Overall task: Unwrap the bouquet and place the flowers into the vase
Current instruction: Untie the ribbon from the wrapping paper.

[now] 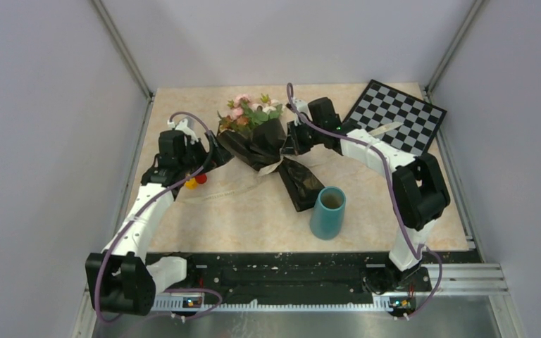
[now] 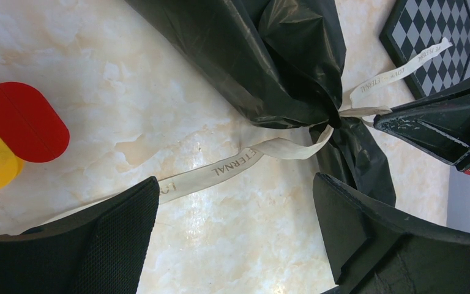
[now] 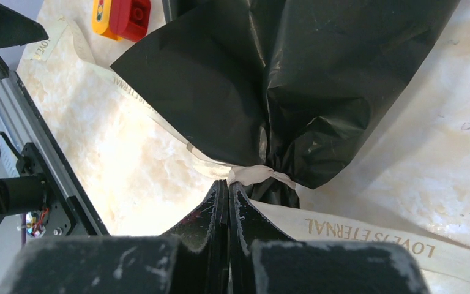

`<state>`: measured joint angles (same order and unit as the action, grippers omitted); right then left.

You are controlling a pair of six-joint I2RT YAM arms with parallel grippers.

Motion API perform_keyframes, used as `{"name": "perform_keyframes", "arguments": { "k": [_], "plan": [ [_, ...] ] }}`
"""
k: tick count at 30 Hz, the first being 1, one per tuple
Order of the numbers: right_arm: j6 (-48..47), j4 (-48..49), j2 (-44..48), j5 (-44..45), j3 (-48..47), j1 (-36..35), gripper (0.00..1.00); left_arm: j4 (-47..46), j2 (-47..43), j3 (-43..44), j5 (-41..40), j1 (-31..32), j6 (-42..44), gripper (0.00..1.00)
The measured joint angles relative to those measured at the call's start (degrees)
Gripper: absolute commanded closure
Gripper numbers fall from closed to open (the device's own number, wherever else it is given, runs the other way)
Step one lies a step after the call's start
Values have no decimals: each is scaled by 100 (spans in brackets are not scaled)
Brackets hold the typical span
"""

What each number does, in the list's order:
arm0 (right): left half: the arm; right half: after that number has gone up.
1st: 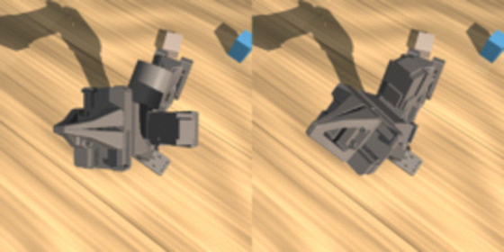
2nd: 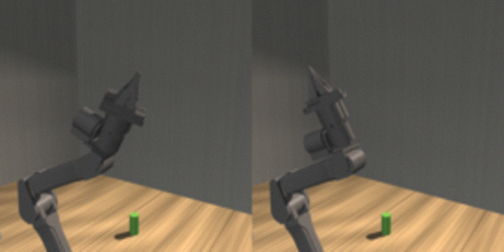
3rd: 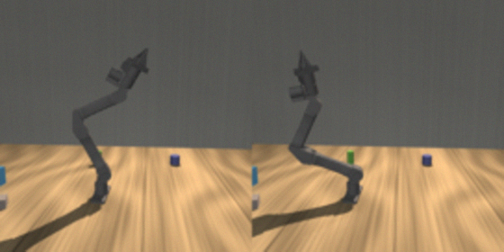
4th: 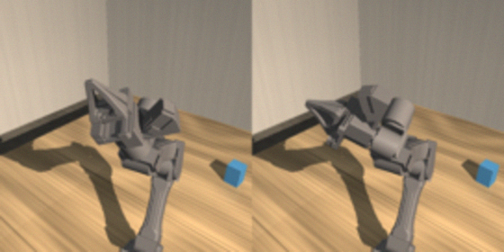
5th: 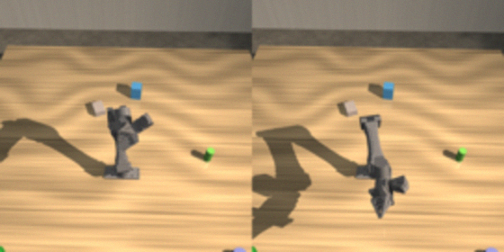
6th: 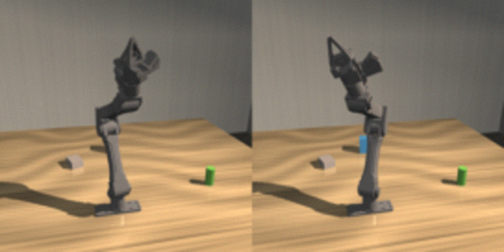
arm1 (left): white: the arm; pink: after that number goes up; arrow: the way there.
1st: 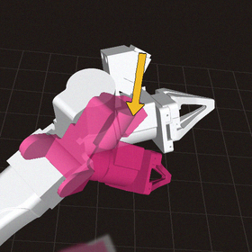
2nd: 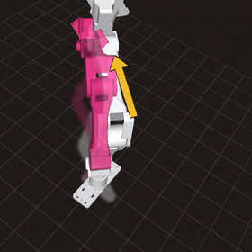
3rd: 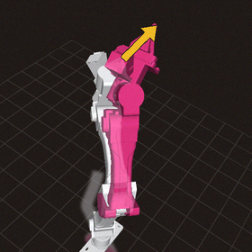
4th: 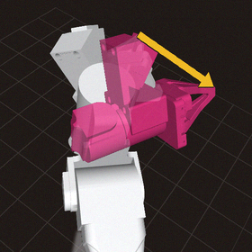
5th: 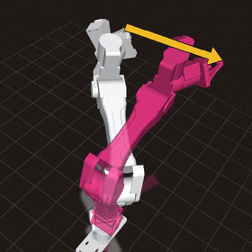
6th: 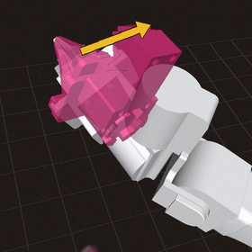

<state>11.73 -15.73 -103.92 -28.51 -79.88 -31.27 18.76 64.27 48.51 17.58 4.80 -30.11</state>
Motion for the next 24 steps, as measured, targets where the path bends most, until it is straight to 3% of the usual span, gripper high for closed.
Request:
{"name": "perform_keyframes", "arguments": {
  "k": [6,24],
  "plan": [
    [0,-42,0,-2,-13,-101,100,-424,57,-181,310,-2,-240,1],
    [118,31,-170,-7,-17,-575,100,-2535,1421,-728,1309,120,-1502,1]
  ]
}}
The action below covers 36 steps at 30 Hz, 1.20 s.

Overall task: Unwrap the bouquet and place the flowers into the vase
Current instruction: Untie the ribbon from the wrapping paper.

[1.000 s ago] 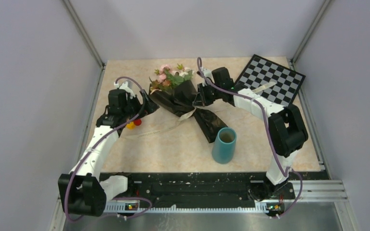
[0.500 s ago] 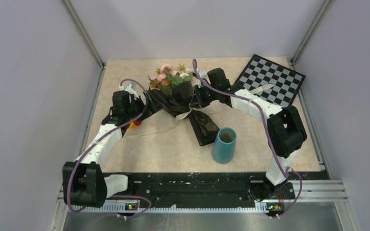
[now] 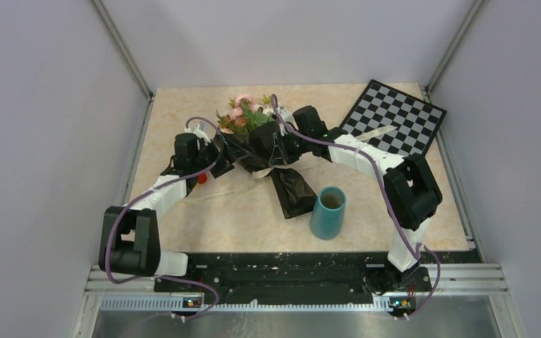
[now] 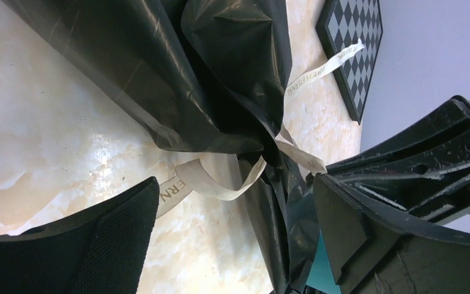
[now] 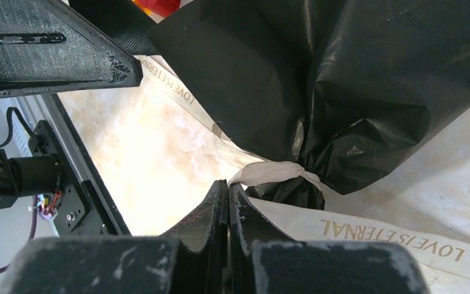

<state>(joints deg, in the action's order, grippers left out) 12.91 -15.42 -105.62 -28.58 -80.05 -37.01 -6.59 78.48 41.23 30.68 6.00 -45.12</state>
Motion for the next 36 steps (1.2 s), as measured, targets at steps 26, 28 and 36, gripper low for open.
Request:
{"name": "perform_keyframes", "arguments": {
  "k": [26,28,36],
  "plan": [
    [-144,-225,-479,310,-669,-481,100,-883,1394,155,9,258,-297,87],
    [-175,-243,-557,361,-774,-555,100,-883,1397,164,-9,278,-286,95],
    [-232,-387,-752,546,-1008,-804,100,-859,1397,175,-151,319,-271,100]
  ]
}}
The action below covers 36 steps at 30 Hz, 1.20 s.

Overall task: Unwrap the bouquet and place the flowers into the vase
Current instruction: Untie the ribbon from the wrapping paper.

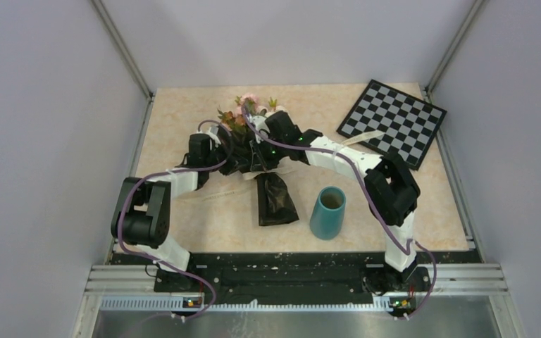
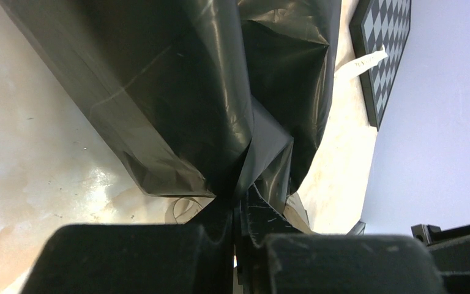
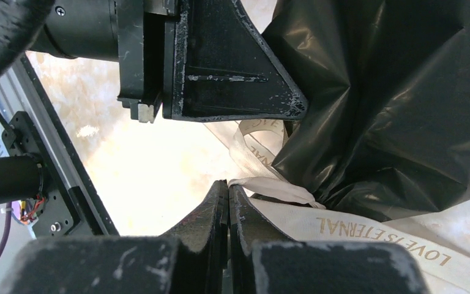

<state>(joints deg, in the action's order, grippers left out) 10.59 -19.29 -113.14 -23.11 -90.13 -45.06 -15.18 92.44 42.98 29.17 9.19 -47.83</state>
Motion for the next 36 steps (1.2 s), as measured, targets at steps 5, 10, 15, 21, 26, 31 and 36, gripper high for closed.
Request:
{"name": "perform_keyframes", "arguments": {
  "k": [5,10,15,21,26,31,36],
  "plan": [
    [-2,-11,-4,120,-74,-120,100,-2,0,0,-72,9,0,100],
    [-4,-13,-31,146,-173,-232,100,0,0,0,-157,39,0,100],
    [-39,-22,-35,146,-192,-317,100,20,0,0,-221,55,7,100],
    [-81,-31,-17,223,-177,-376,100,142,0,9,-409,63,96,100],
    [-122,-39,249,343,107,-387,100,262,0,31,-527,52,162,100],
    [-157,-26,728,518,601,-387,100,332,0,37,-586,-33,225,100],
    [-162,13,1156,726,1036,-387,100,363,-2,37,-522,-127,256,100]
  ]
}}
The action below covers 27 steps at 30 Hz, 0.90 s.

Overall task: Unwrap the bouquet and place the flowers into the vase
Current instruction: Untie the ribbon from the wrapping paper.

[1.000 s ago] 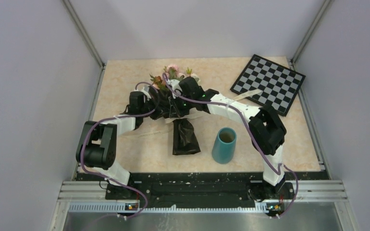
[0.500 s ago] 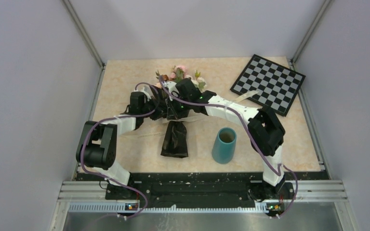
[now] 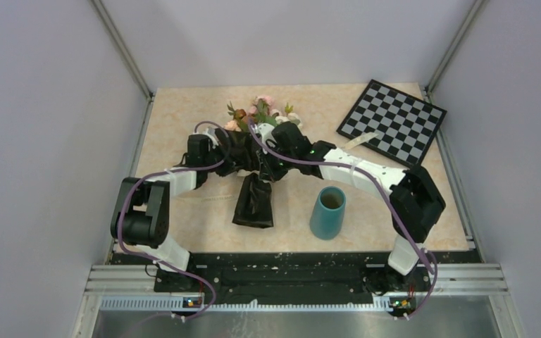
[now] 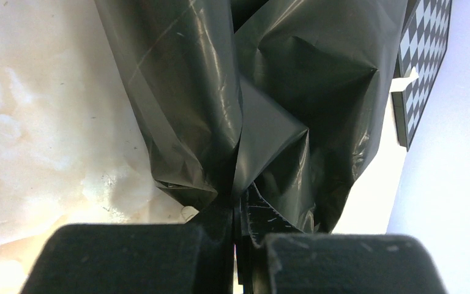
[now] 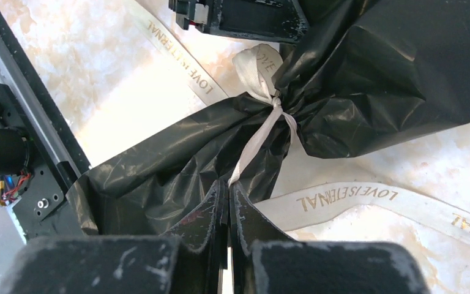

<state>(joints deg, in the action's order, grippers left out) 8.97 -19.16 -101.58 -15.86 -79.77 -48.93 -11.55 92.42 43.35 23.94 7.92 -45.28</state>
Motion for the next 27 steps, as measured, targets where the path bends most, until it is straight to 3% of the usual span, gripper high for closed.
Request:
{"name": "perform_keyframes", "arguments": {
  "k": [27],
  "plan": [
    [17,155,782,343,940,0,100,369,-2,7,581,-195,85,100]
  ]
}}
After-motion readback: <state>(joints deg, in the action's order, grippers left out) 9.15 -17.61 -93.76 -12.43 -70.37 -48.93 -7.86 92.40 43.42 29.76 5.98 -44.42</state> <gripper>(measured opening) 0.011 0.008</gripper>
